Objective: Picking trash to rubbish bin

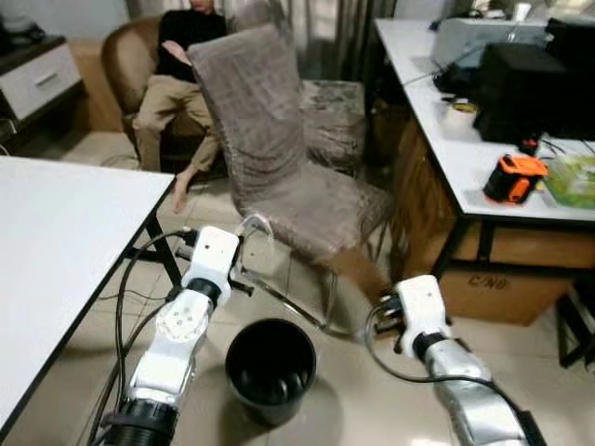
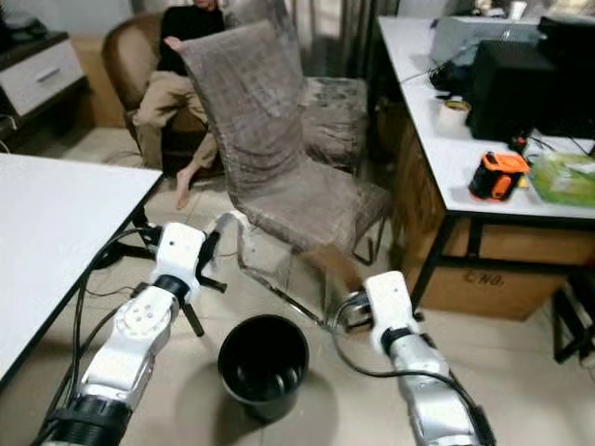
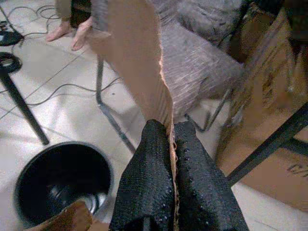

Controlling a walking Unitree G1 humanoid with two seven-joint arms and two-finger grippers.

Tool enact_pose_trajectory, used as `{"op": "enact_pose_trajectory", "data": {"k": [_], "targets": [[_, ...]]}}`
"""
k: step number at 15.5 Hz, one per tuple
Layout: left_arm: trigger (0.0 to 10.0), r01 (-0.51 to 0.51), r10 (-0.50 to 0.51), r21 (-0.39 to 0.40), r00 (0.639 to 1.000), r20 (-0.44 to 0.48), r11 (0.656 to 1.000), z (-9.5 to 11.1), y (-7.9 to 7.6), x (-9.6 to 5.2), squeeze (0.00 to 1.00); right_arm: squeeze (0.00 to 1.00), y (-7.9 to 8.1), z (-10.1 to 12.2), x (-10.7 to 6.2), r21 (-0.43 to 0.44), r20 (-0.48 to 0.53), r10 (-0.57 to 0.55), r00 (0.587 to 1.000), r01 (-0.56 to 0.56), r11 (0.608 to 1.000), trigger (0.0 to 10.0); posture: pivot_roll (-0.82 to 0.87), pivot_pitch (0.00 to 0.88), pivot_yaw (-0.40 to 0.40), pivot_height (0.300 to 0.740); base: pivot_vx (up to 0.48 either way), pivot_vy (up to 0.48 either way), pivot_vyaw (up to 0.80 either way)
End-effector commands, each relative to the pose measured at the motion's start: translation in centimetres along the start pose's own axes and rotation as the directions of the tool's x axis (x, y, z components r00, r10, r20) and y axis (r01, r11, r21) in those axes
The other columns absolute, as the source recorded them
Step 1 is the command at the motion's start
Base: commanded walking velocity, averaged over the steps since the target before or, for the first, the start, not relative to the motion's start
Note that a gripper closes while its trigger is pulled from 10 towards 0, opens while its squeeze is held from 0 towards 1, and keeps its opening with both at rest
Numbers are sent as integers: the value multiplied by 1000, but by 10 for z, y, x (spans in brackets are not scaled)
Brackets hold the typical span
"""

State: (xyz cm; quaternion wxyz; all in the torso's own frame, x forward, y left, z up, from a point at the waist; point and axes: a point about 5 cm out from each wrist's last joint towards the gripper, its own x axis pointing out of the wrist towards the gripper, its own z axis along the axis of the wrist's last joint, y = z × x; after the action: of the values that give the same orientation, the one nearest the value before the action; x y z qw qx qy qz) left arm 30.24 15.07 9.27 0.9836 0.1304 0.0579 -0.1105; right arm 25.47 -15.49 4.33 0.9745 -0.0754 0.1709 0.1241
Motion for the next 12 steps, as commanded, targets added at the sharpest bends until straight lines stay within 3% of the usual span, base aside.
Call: {"op": "enact_pose_trajectory", "data": {"k": [1, 4, 9, 11, 12], "targets": [[10000, -25, 25, 2, 999, -35, 1000, -6, 8, 0, 0, 0, 4, 5, 1, -14, 22, 13, 1000, -12, 1000, 10000, -160, 0, 4, 740, 0, 0, 0], [10000, -9, 8, -24, 998, -63, 1000, -8, 6, 8, 0, 0, -4, 7, 0, -21, 36, -19, 999, 20, 1000, 10000, -174, 0, -1, 740, 0, 0, 0], [10000, 51, -42, 66, 991, -128, 997, -18, 3, 24, 0, 0, -9, 13, -8, -64, 56, -25, 998, 29, 998, 10000, -211, 0, 20, 740, 0, 0, 0], [10000, 55, -57, -22, 989, -136, 998, -15, -2, 30, 0, 0, -12, 8, -15, -61, 37, -35, 999, 38, 997, 10000, -222, 0, 14, 740, 0, 0, 0], [10000, 80, -82, -18, 985, -154, 997, -19, -10, 32, 0, 0, -12, 5, -18, -63, 21, -37, 999, 38, 997, 10000, -220, 0, 8, 740, 0, 0, 0]]}}
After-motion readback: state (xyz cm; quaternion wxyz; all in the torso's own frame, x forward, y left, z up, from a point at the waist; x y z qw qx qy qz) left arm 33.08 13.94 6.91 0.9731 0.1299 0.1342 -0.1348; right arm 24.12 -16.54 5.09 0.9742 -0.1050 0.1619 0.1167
